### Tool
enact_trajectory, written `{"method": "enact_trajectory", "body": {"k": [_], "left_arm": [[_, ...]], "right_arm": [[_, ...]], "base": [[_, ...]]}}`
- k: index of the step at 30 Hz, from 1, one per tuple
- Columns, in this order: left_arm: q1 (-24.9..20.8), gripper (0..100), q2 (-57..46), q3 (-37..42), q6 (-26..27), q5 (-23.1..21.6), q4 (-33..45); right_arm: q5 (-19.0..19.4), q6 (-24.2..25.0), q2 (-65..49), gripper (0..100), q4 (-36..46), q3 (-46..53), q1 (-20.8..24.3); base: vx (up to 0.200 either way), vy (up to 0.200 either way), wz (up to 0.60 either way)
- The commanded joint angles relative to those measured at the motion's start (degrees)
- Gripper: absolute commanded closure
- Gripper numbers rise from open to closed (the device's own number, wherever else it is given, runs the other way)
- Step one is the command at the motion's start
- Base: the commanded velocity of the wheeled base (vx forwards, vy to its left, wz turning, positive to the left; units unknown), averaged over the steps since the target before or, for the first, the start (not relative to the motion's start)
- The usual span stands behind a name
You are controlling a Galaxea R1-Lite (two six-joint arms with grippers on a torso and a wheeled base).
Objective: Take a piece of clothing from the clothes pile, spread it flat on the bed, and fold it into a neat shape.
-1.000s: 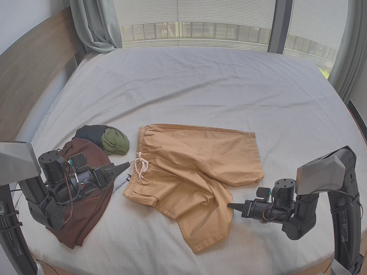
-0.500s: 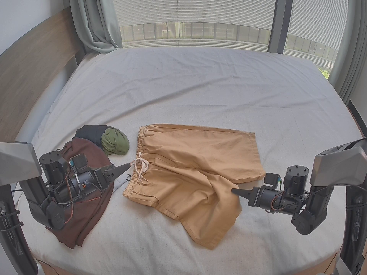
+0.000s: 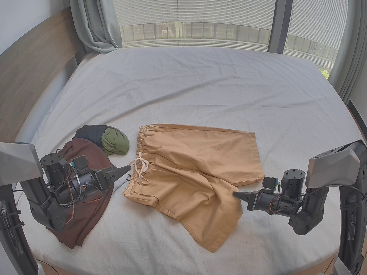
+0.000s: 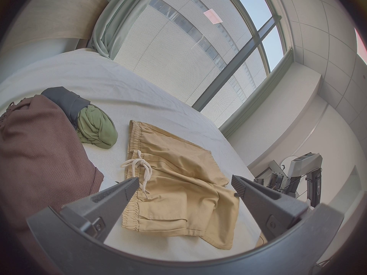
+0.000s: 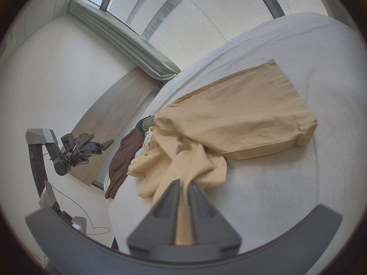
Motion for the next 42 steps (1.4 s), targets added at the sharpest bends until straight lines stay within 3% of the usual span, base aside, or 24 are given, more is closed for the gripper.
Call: {"method": "enact_trajectory", "body": {"k": [1, 5, 15, 25, 42], "left_arm": [[0.05, 0, 0.45, -0.08, -0.01, 0.02, -0.03], [-0.03, 0, 0.89, -0.17, 0.08, 0.02, -0.03], [-0.03, 0, 0.80, -0.08, 0.17, 0.02, -0.03], [-0.12, 0, 0.89, -0.17, 0.17, 0.02, -0.03], [-0.21, 0, 1.77, -0.25, 0.26, 0.11, -0.03]], "right_arm": [[-0.23, -0.54, 0.99, 0, 0.23, 0.69, -1.52], [0.03, -4.67, 1.17, 0, 0.41, 5.09, -1.96], [0.03, -4.41, 5.30, 0, 0.32, 5.35, -1.52], [1.00, 6.58, 6.79, 0, 0.23, 5.00, 4.11], [2.84, 7.54, -3.93, 0, 0.06, 6.58, 4.81]], "base": [[0.000, 0.000, 0.00], [0.000, 0.000, 0.00], [0.000, 0.000, 0.00], [0.000, 0.000, 0.00], [0.000, 0.000, 0.00]]}}
